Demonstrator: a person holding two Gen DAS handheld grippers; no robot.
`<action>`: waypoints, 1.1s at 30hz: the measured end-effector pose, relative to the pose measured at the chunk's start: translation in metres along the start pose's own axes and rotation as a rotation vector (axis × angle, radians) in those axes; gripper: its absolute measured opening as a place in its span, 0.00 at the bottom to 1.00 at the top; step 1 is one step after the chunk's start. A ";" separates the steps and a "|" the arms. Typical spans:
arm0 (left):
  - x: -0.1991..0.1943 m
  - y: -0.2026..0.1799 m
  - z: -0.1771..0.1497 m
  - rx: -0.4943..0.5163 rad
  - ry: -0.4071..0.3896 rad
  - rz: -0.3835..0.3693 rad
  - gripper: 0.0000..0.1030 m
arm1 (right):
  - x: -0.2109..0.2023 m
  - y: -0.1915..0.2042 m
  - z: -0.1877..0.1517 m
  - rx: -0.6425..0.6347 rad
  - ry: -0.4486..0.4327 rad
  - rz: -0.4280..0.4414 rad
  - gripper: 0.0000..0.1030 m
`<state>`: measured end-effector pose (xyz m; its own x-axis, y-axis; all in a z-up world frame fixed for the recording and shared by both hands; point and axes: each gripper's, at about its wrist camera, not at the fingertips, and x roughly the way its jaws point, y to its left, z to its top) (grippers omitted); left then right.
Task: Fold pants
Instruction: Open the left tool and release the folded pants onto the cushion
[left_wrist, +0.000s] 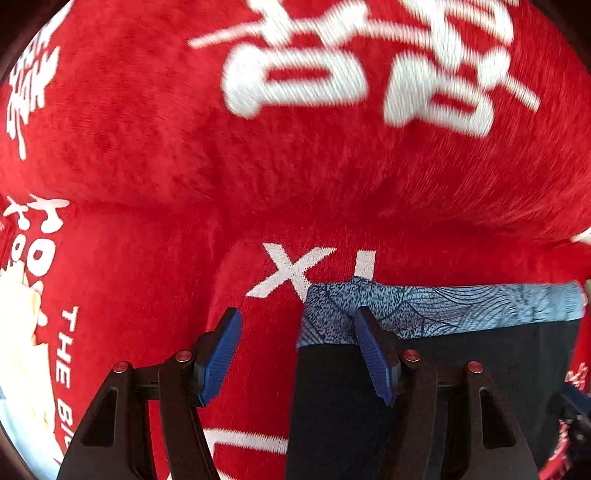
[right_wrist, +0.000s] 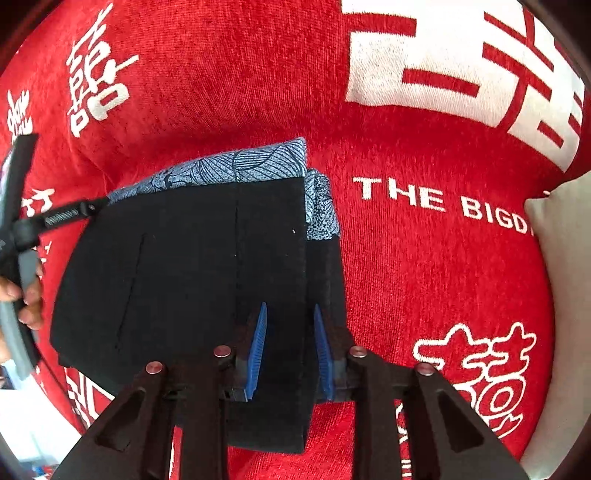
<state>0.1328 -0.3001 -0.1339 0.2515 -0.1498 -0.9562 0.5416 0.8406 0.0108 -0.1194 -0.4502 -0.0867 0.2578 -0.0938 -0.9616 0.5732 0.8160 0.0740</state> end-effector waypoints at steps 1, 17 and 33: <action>-0.008 0.002 -0.002 0.005 -0.001 0.002 0.63 | 0.001 -0.003 -0.001 0.001 -0.001 -0.002 0.33; -0.058 0.000 -0.094 0.097 0.056 -0.045 0.63 | -0.058 -0.028 -0.065 0.200 0.025 0.096 0.40; -0.055 -0.008 -0.103 0.109 0.059 -0.031 0.63 | -0.040 -0.049 -0.077 0.354 0.085 0.061 0.04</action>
<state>0.0321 -0.2447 -0.1117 0.1877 -0.1416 -0.9720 0.6333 0.7738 0.0095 -0.2176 -0.4429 -0.0717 0.2430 0.0090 -0.9700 0.7961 0.5695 0.2047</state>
